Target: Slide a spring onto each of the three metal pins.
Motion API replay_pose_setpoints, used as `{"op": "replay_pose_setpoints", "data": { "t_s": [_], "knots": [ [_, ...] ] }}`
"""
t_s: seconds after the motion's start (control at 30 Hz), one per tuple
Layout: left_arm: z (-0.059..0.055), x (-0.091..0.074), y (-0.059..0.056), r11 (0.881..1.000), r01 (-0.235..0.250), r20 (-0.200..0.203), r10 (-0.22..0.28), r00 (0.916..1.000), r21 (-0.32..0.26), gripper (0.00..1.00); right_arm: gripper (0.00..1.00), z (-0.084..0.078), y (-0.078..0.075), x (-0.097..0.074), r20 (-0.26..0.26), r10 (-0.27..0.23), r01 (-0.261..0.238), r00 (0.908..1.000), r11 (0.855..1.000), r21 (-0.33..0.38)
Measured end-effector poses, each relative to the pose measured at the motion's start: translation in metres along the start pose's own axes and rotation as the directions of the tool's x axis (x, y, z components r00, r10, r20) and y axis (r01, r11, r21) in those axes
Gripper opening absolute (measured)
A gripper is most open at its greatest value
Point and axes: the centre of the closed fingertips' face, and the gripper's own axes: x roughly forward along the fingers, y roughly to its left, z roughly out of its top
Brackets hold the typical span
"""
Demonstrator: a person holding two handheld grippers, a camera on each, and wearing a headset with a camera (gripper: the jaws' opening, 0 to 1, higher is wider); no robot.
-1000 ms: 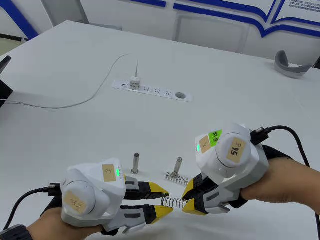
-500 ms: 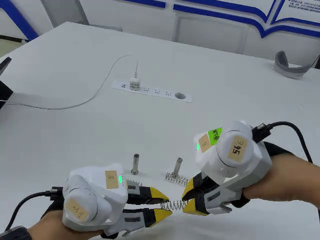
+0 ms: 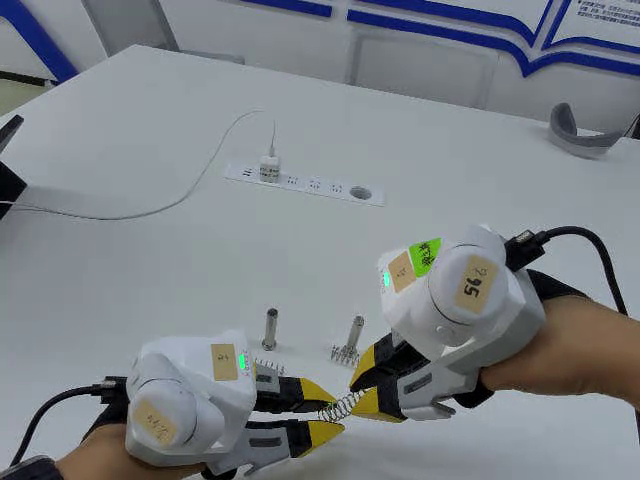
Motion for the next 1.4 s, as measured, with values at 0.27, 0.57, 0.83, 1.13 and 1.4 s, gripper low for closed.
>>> {"op": "replay_pose_setpoints", "data": {
  "t_s": [0.27, 0.57, 0.83, 1.13, 1.4],
  "knots": [
    [0.0031, 0.0022, -0.0003, 1.0, -0.001, 0.012, 0.001, 0.9999, -0.004, 0.11, 0.11, 0.0099, -0.0003, -0.0008, 0.016, -0.012, 0.012, 0.9998, 1.0, -0.015],
    [0.0024, 0.0014, 0.0005, 1.0, -0.007, 0.021, 0.007, 0.9997, -0.018, 0.1, 0.15, 0.0087, -0.0014, -0.0018, 0.016, -0.016, 0.016, 0.9998, 1.0, 0.005],
    [0.0053, 0.0018, 0.0012, 1.0, -0.01, 0.031, 0.011, 0.9994, -0.019, 0.1, 0.15, 0.0041, 0.0, 0.0024, 0.009, -0.01, 0.01, 0.9999, 1.0, 0.019],
    [0.0078, 0.0024, 0.0024, 1.0, -0.016, 0.041, 0.017, 0.999, -0.023, 0.11, 0.12, 0.0029, -0.0036, 0.0022, 0.011, -0.019, 0.019, 0.9998, 0.999, 0.028],
    [0.0093, 0.0033, 0.004, 1.0, -0.024, 0.045, 0.024, 0.9987, -0.016, 0.11, 0.12, 0.003, -0.0048, 0.0007, -0.004, -0.025, 0.025, 0.9997, 0.999, 0.03]
  ]
}}
